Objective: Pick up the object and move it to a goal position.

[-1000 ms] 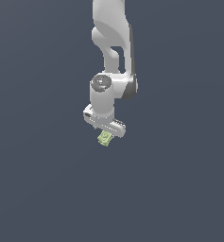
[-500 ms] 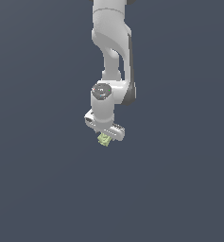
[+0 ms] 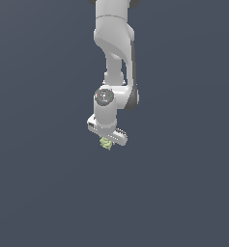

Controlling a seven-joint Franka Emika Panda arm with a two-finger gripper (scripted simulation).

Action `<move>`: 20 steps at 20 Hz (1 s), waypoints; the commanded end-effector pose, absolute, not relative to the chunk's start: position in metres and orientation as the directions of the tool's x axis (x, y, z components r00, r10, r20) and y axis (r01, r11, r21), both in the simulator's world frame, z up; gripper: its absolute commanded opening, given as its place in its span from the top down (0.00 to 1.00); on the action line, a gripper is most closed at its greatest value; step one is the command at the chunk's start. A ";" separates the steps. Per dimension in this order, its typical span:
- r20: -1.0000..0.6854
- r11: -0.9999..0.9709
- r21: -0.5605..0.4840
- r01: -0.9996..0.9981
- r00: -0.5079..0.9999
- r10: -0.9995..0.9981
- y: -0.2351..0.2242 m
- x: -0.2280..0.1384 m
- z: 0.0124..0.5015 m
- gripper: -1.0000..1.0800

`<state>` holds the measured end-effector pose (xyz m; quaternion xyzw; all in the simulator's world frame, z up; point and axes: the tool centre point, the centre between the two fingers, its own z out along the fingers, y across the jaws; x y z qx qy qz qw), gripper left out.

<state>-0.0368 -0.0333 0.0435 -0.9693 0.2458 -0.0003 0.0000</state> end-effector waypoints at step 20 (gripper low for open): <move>0.200 -0.850 -0.073 -0.521 0.828 -0.525 -0.064 0.036 0.109 1.00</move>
